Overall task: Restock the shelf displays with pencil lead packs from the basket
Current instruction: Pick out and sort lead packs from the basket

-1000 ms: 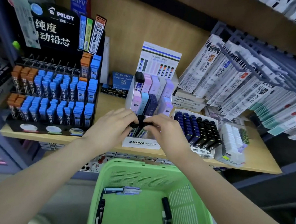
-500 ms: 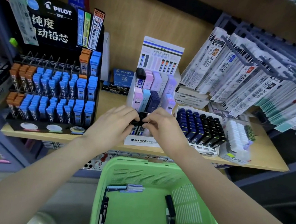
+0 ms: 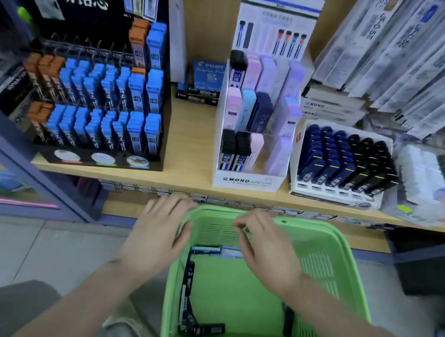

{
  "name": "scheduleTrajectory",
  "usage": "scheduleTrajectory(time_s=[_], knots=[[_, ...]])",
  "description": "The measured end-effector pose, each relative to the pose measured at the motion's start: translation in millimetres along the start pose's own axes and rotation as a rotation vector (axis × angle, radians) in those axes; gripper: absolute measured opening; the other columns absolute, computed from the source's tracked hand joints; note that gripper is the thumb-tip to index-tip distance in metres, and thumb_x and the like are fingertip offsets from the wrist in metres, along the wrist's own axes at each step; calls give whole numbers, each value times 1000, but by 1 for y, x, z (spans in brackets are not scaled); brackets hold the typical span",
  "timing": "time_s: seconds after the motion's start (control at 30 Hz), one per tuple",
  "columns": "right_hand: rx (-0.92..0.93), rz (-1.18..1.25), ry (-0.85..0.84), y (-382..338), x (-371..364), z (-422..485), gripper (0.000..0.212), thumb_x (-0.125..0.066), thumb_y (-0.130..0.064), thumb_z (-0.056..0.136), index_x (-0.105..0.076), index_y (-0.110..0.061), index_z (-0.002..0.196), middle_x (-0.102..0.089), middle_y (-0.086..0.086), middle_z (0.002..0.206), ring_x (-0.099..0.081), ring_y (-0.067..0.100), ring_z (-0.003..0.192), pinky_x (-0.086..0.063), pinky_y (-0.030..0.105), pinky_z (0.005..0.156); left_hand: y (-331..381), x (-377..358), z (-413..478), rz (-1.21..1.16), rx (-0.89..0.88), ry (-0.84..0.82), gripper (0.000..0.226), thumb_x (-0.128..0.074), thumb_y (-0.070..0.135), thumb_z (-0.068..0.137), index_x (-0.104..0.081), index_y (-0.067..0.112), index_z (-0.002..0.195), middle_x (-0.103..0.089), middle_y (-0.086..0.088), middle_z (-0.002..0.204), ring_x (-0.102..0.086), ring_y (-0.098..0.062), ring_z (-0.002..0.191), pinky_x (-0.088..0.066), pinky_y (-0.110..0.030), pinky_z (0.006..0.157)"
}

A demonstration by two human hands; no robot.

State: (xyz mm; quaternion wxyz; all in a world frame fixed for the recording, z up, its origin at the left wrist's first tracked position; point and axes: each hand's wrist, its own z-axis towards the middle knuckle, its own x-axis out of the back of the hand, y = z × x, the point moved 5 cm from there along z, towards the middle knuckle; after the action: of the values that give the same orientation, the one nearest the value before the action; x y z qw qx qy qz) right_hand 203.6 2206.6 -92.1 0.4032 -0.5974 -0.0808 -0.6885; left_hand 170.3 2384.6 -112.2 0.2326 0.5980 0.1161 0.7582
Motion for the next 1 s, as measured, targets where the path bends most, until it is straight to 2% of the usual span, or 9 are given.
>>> scheduleTrajectory(time_s=[0.1, 0.17, 0.3, 0.43, 0.57, 0.7, 0.87, 0.93, 1.0], knots=[[-262, 98, -375, 26, -74, -45, 23, -44, -22, 98, -54, -17, 119, -56, -2, 116, -58, 11, 102, -50, 25, 87, -9, -33, -24, -120, 202, -148, 46, -32, 36, 96, -35, 25, 141, -41, 9, 140, -33, -4, 129, -33, -41, 108], [-413, 190, -559, 40, -122, -74, 33, -42, -26, 100, -48, -15, 131, -50, 1, 131, -52, 12, 116, -40, 22, 100, -11, -51, -35, -237, 305, -237, 54, -34, 35, 98, -14, 29, 148, -20, 17, 148, -16, 1, 135, -17, -35, 117], [-682, 420, -762, 43, -194, -113, 41, -46, -24, 98, -42, -8, 136, -49, 8, 136, -50, 16, 120, -34, 19, 101, -10, -68, -44, -324, 368, -228, 55, -33, 30, 99, 3, 43, 140, -5, 29, 143, -10, 8, 133, -10, -17, 111], [-878, 596, -817, 31, -241, -126, 44, -42, -28, 100, -42, 1, 133, -48, 18, 136, -48, 26, 122, -36, 22, 94, -14, -73, -45, -312, 358, -179, 55, -33, 25, 100, -1, 47, 139, -2, 44, 137, -25, 1, 135, -23, -19, 109], [-995, 827, -771, 19, -266, -123, 59, -39, -50, 95, -56, 4, 111, -60, 28, 114, -60, 23, 90, -39, 25, 69, -20, -76, -48, -334, 452, -131, 53, -36, 23, 99, -16, 33, 147, -27, 23, 136, -49, -15, 121, -42, -36, 102], [-1122, 981, -821, 26, -274, -127, 44, -47, -43, 95, -54, -10, 124, -58, -2, 123, -55, 16, 108, -43, 26, 90, -22, -78, -48, -344, 453, -93, 51, -40, 19, 99, -18, 36, 141, -28, 24, 129, -37, 5, 120, -25, -7, 102], [-1135, 992, -973, 25, -276, -134, 49, -53, -50, 90, -58, -8, 118, -63, 7, 119, -59, 23, 107, -46, 33, 96, -23, -81, -50, -356, 476, -101, 49, -41, 16, 99, -25, 24, 145, -33, 16, 129, -33, 20, 112, -17, 7, 92], [-1111, 1004, -977, 20, -273, -132, 44, -47, -46, 95, -55, -10, 118, -59, 2, 114, -56, 19, 104, -44, 28, 91, -23, -81, -50, -344, 458, -85, 48, -41, 14, 99, -29, 18, 145, -35, 12, 126, -32, 24, 110, -18, 7, 89], [-1099, 1024, -930, 17, -270, -127, 30, -43, -38, 98, -54, -14, 112, -58, 1, 107, -53, 14, 93, -43, 19, 72, -22, -80, -50, -326, 446, -66, 47, -42, 13, 98, -31, 15, 144, -36, 10, 122, -34, 23, 107, -20, 7, 87]])
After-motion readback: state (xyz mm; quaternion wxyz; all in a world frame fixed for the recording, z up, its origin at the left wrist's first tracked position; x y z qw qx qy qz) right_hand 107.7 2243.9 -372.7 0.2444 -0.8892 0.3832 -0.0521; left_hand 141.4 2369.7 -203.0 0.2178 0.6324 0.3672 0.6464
